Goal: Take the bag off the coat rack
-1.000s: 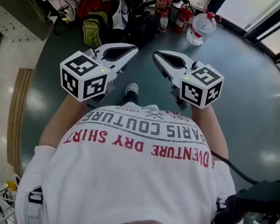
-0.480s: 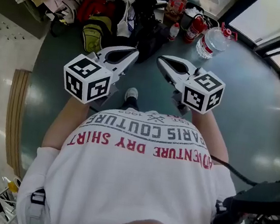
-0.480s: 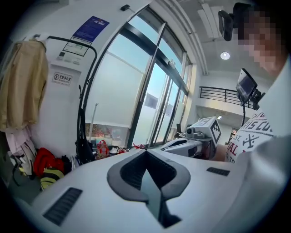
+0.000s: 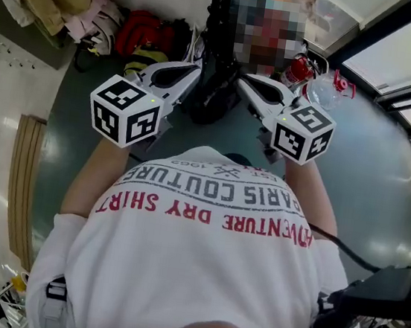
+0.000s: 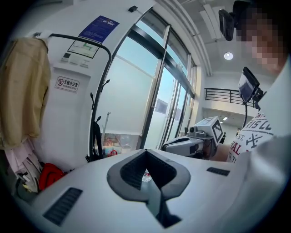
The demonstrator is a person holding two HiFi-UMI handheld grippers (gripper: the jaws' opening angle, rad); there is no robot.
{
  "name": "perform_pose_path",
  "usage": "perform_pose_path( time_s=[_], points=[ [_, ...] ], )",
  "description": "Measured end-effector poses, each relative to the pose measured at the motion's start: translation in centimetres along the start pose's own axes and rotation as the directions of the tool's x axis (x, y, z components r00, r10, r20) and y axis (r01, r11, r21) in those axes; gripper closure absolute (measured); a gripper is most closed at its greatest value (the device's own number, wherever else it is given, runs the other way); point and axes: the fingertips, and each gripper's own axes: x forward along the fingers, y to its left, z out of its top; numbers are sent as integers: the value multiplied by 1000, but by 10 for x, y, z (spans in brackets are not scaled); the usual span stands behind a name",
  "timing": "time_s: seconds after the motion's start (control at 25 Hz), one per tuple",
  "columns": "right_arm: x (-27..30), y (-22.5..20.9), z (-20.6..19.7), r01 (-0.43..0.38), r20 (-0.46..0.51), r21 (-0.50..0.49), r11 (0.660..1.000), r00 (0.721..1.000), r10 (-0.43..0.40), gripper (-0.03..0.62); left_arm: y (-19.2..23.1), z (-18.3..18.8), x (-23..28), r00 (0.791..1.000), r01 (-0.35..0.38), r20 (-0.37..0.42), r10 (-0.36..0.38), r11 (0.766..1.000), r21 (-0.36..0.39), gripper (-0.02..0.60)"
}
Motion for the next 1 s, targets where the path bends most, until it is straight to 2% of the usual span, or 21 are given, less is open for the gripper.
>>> perform_pose_path(
  time_s=[0.32, 0.6, 0.76, 0.92, 1.0],
  points=[
    [40, -79, 43, -7, 40, -3, 1000, 999, 7, 591, 60, 34, 51, 998, -56, 10, 56, 998, -43, 580],
    [94, -146, 54, -67, -23, 17, 998, 997, 67, 591, 125, 46, 109, 994, -106, -12, 105, 988, -116, 580],
    [110, -180, 54, -110, -57, 9, 994, 992, 111, 591, 141, 53, 140, 993, -121, -9, 121, 984, -130, 580],
    [135, -214, 71, -135, -54, -10, 991, 989, 135, 587, 164, 57, 153, 989, -148, -20, 147, 978, -147, 580],
    [152, -230, 86, -139, -41, -29, 990, 990, 138, 565, 181, 63, 158, 987, -159, -18, 158, 973, -166, 580]
  ],
)
